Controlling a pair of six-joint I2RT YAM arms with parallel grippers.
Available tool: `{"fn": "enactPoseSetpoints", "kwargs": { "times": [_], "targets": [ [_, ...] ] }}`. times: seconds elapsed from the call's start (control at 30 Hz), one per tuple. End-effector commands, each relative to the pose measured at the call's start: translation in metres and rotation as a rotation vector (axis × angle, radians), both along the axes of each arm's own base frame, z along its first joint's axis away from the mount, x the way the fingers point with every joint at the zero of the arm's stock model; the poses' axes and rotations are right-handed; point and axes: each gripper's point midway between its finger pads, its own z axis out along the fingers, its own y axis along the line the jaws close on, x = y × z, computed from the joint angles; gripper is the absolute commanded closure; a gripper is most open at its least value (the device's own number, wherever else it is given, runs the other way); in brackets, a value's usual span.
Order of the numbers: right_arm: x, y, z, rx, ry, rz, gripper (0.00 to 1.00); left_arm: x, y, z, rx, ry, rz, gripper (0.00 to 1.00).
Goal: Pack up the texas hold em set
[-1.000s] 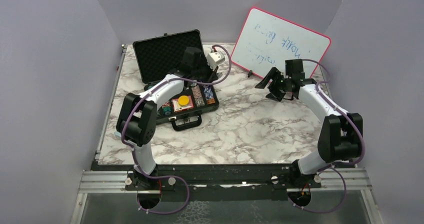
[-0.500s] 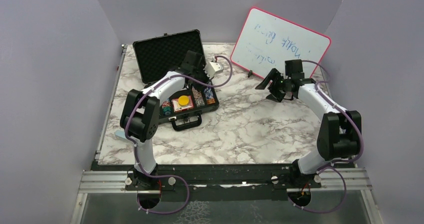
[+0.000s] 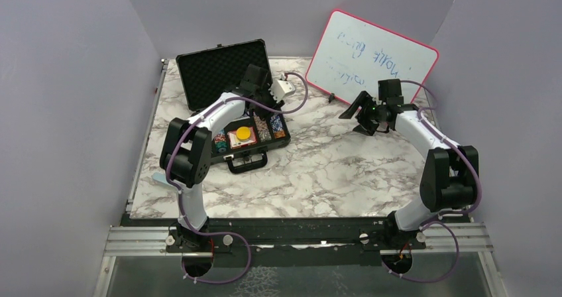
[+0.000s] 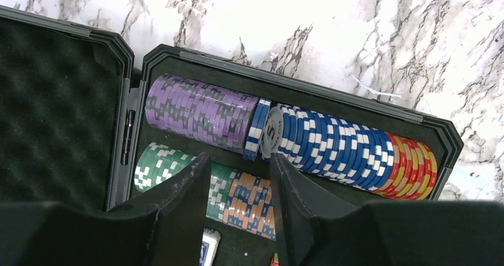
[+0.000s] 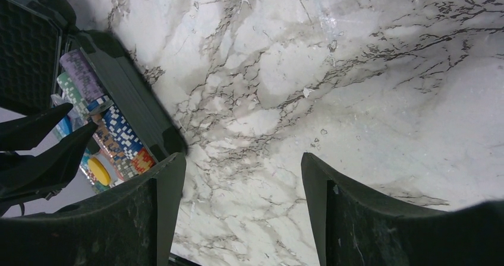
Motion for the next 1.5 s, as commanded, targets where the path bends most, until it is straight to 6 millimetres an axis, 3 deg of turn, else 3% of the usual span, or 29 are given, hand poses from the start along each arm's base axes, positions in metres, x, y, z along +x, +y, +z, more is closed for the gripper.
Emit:
{"fn": "enactPoseSetpoints", "kwargs": {
  "times": [0.0, 0.2, 0.4, 0.77, 1.0, 1.13, 1.3, 1.47],
  "targets": [
    [0.001, 0.001, -0.001, 0.009, 0.012, 0.012, 0.27, 0.009, -0.002, 0.032, -0.037, -0.064, 0.003, 0.57],
    [0.0, 0.005, -0.001, 0.035, 0.019, 0.021, 0.28, 0.009, -0.012, 0.036, -0.1, -0.038, -0.005, 0.76],
    [0.0, 0.006, -0.002, 0.039, 0.025, 0.03, 0.29, 0.009, -0.018, 0.015, -0.118, 0.03, 0.013, 0.8],
    [-0.001, 0.007, -0.006, 0.039, 0.041, 0.031, 0.3, -0.001, -0.011, -0.019, -0.085, 0.105, 0.036, 0.89],
    [0.0, 0.007, -0.008, 0.043, 0.05, 0.032, 0.31, 0.004, -0.006, -0.021, -0.054, 0.09, 0.048, 0.94],
    [0.002, 0.006, -0.004, 0.036, 0.036, 0.031, 0.31, 0.011, -0.01, 0.004, -0.084, 0.04, 0.047, 0.88],
    [0.008, 0.008, 0.009, 0.036, -0.008, 0.057, 0.29, 0.034, -0.02, 0.066, -0.18, -0.064, 0.054, 0.62],
    [0.007, 0.007, 0.014, 0.028, -0.025, 0.052, 0.28, 0.058, -0.019, 0.117, -0.29, -0.157, 0.098, 0.5]
  ]
}}
